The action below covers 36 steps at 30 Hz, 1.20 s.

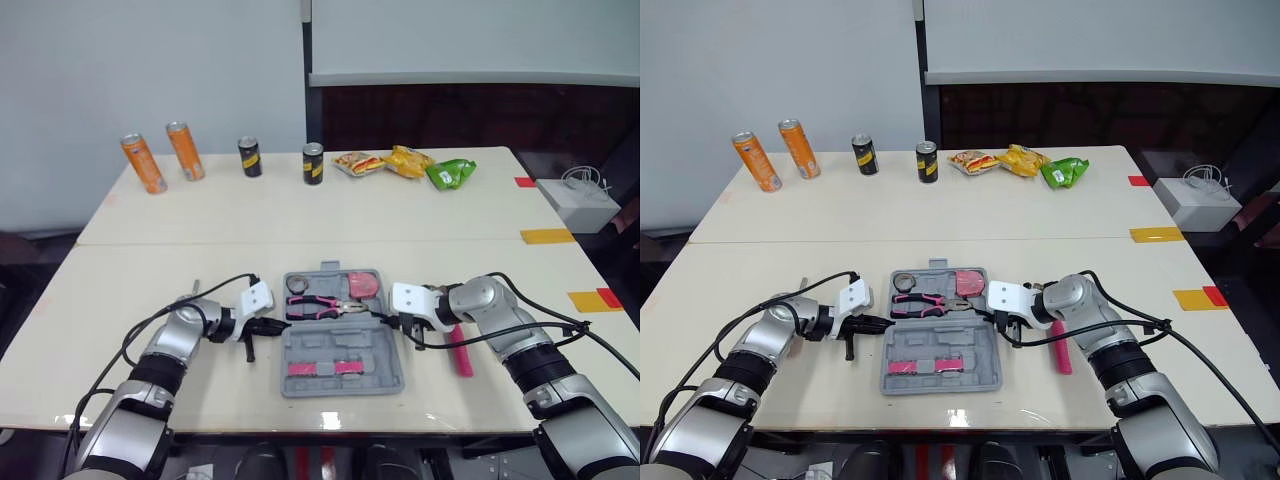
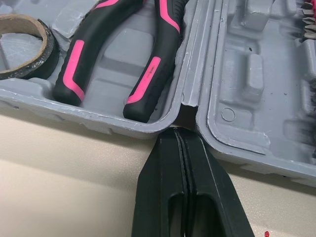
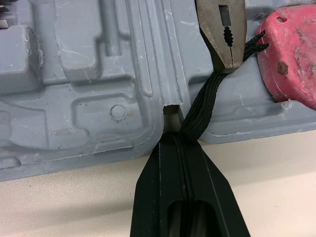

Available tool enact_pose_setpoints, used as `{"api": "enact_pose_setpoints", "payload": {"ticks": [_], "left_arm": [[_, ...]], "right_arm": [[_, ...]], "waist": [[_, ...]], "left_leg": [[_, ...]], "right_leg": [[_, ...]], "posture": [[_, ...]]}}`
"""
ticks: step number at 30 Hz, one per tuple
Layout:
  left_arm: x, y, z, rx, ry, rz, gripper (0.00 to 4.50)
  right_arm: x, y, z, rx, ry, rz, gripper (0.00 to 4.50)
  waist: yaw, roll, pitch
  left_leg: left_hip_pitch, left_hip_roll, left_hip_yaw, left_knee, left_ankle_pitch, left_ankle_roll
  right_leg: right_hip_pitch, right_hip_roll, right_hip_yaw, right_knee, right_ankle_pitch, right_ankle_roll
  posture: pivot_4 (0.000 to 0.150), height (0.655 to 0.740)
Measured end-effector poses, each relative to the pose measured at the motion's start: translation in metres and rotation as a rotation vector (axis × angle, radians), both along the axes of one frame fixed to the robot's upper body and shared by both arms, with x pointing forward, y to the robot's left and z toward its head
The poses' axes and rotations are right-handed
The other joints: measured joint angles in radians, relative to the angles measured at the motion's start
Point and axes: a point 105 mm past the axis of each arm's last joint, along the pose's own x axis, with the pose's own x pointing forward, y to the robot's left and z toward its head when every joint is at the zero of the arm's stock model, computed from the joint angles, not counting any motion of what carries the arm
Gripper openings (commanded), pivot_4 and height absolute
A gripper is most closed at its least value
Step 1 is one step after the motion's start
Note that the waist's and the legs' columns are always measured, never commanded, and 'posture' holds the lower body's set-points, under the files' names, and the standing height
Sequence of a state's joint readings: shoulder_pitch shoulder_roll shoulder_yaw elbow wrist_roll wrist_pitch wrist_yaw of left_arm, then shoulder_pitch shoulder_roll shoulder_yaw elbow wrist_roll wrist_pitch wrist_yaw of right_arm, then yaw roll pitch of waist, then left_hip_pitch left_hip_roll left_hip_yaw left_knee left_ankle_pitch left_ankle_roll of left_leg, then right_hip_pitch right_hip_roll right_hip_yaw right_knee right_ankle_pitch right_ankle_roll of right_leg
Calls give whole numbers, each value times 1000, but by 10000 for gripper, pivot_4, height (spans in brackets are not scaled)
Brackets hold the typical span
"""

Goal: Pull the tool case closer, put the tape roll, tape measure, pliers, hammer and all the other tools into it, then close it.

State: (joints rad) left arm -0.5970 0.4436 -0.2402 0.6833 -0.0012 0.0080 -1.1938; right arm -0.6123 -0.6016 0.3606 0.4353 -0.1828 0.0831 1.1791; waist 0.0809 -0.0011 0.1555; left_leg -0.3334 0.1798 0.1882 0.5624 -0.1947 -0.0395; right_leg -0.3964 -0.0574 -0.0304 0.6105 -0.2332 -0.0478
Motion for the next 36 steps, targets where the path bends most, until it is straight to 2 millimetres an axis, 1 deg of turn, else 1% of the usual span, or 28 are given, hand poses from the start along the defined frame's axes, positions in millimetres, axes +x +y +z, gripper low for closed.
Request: {"api": "enact_pose_setpoints", "payload": {"ticks": [8, 23, 36], "left_arm": [[-6, -1, 1, -1, 3, -23, 434], [-12, -3, 2, -3, -3, -21, 434], [-18, -4, 4, -5, -3, -20, 434]], "right_arm": [[-8, 1, 0, 2, 20, 11, 176], [-14, -2, 2, 0, 19, 0, 176], [-20, -3, 4, 2, 17, -5, 176]], "waist": [[1, 0, 0], [2, 0, 0], [3, 0, 0]], "left_leg": [[-2, 0, 1, -3, -1, 1], [-7, 0, 1, -4, -3, 4], [-16, -1, 1, -3, -2, 10]], "right_leg": [[0, -1, -1, -2, 0, 1], [-2, -1, -3, -6, -1, 2], [-9, -2, -3, -6, -2, 2]], "posture": [[1500, 7400], [1500, 7400], [1500, 7400]]}}
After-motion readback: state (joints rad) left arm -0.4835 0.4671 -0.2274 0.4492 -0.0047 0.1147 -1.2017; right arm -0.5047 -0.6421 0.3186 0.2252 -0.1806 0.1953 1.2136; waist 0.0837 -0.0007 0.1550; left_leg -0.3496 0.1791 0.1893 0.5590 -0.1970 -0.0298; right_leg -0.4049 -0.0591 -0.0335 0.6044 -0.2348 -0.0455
